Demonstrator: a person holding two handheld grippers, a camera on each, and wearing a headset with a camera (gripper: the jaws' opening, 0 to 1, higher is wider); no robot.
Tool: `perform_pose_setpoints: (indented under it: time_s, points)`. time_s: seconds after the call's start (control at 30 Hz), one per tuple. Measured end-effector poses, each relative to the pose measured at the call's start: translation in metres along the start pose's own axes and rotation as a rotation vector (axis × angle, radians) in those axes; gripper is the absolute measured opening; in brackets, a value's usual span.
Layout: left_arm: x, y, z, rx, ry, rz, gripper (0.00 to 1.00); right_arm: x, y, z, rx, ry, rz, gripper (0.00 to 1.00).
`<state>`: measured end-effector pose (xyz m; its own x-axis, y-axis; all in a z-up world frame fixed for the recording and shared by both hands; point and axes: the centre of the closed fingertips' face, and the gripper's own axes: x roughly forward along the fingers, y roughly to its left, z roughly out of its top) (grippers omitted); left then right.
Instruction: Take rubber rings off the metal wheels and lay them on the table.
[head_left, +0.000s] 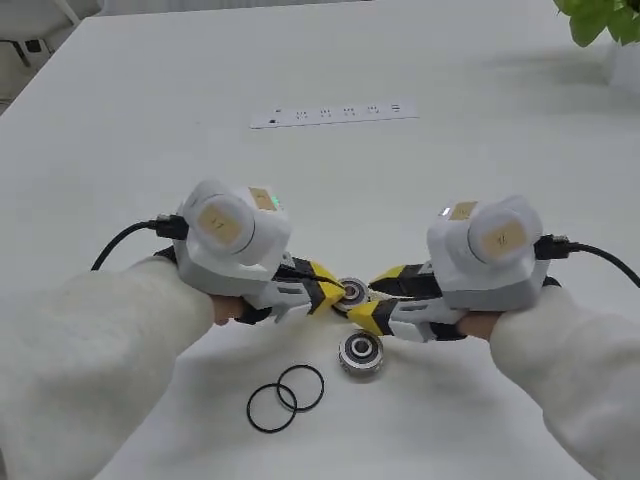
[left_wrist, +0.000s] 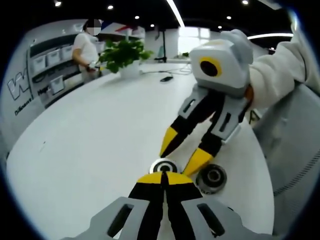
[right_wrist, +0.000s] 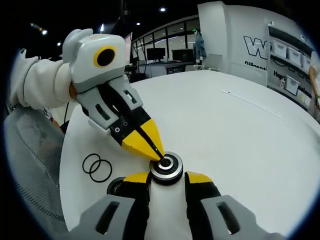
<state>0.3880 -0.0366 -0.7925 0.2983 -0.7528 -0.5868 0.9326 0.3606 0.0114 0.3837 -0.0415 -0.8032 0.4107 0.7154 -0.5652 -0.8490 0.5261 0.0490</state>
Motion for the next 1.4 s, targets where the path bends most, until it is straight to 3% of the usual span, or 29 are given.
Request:
perform_pose_setpoints:
  time_s: [0.17,0.4,0.6,0.7,0.83,0.97,1.07,1.4]
  points:
    - [0.000,0.000,0.000,0.001,0.000,0.001,0.01,-0.002,0.000,-0.002,-0.020,0.020,0.014,0.19]
    - [0.000,-0.001,0.000,0.001,-0.001,0.001,0.01,-0.005,-0.004,-0.010,0.011,0.042,0.016,0.06]
    - [-0.001,-0.002,0.000,-0.002,0.000,0.001,0.01,-0.005,-0.005,-0.010,0.024,0.051,0.005,0.03]
    - [-0.002,-0.002,0.000,-0.001,0.002,0.001,0.01,-0.004,-0.006,-0.010,0.094,0.064,-0.010,0.00]
    - [-0.002,-0.003,0.001,0.007,0.004,0.003,0.01,-0.004,-0.008,-0.009,0.101,0.081,-0.030,0.00]
    - [-0.002,-0.005,0.002,0.012,0.004,0.004,0.01,-0.007,-0.016,-0.008,0.192,0.074,-0.066,0.00]
    - [-0.002,-0.006,0.002,0.016,0.003,0.004,0.01,-0.010,-0.019,-0.005,0.268,0.039,-0.062,0.00]
    - [-0.002,-0.006,0.003,0.021,0.006,0.004,0.01,-0.012,-0.015,0.000,0.332,0.006,-0.044,0.00]
